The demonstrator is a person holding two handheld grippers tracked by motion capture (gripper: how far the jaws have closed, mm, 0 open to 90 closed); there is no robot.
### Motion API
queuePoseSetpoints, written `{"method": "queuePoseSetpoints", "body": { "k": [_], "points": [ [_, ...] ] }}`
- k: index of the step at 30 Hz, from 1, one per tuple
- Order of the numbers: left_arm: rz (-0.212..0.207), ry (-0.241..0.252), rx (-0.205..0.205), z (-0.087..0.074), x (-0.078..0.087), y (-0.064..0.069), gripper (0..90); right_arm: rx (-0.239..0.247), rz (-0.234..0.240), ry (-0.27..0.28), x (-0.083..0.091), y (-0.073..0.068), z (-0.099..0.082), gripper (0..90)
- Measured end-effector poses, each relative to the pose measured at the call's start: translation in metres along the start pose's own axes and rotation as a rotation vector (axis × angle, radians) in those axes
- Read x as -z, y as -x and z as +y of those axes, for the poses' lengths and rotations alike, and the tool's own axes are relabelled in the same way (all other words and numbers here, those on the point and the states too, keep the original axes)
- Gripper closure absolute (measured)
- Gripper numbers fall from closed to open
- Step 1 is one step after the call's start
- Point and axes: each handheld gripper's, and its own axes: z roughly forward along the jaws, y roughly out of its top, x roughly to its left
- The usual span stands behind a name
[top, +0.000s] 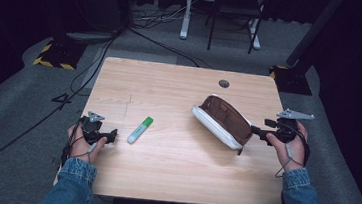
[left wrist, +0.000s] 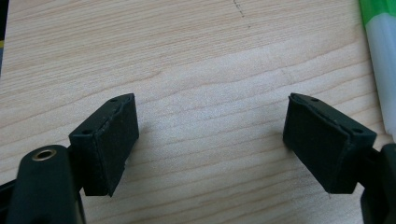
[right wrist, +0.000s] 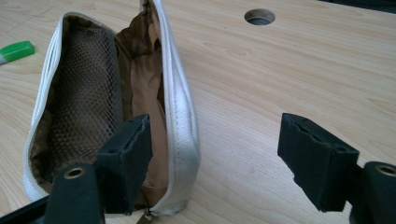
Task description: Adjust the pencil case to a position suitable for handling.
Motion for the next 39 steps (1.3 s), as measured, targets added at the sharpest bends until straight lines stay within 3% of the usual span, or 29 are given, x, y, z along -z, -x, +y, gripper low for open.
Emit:
{"method": "queuePoseSetpoints", "body": {
  "k": [13,21,30,33,39],
  "points": [
    [-0.004,0.000,0.000,0.000,0.000,0.001,18.5,0.013,0.044,-0.034,-0.034,-0.007,-0.002,26.0],
    [-0.005,0.001,-0.002,0.000,0.000,0.001,18.5,0.016,0.058,-0.061,-0.050,-0.006,-0.006,31.4],
    [-0.005,0.001,-0.003,0.000,-0.001,0.001,18.5,0.042,0.081,-0.087,-0.065,-0.005,-0.012,49.7],
    [-0.006,0.001,-0.004,0.000,-0.001,0.001,18.5,0.050,0.096,-0.094,-0.068,-0.007,-0.013,62.6],
    [-0.004,0.002,-0.008,0.001,-0.001,0.001,18.5,0.057,0.104,-0.097,-0.071,-0.010,-0.013,78.4]
  ]
}}
